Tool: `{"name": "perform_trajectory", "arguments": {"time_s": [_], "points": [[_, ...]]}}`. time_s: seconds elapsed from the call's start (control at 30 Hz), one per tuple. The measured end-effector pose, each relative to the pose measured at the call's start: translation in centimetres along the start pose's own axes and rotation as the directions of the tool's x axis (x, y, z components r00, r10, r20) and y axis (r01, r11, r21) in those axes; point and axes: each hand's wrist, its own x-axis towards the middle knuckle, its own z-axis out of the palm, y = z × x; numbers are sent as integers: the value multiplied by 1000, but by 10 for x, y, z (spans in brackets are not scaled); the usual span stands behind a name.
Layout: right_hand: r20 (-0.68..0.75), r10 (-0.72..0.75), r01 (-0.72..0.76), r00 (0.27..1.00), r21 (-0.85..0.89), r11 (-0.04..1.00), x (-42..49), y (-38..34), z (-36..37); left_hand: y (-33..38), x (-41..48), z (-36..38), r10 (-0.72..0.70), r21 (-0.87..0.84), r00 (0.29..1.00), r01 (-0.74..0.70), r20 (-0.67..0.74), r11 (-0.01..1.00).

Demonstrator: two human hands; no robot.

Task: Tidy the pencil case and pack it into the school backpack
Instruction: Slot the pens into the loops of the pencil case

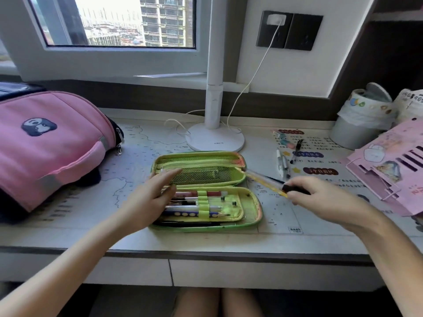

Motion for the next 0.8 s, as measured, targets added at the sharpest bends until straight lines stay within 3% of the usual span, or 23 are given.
{"name": "perform_trajectory", "arguments": {"time_s": [0.07,0.17,0.33,0.4,0.5,0.57,0.7,0.8], "points": [[70,-95,94,993,11,996,7,-24,15,1,-2,-5,-94,-193,993,79,-72,978],[123,-234,241,964,-48,969,23,-51,43,4,-4,-10,-192,-451,979,142,-68,881],[58,-448,446,892,-270,853,53,-73,81,-3,-7,-10,-263,-570,961,172,-81,804],[41,-483,468,875,-332,819,60,-73,87,-7,-8,-5,-270,-534,962,207,-42,820],[-12,-517,489,856,-308,816,60,-69,89,-17,-8,6,-194,-263,980,176,-44,949],[-96,-569,528,817,-273,804,56,-66,92,-20,-9,10,-132,-137,989,123,-60,983],[-126,-648,578,751,-348,738,44,-65,112,-20,-9,10,-131,-197,989,116,-68,974],[-110,-657,539,745,-481,691,41,-64,122,-18,-11,15,-16,128,1000,16,0,992]]}}
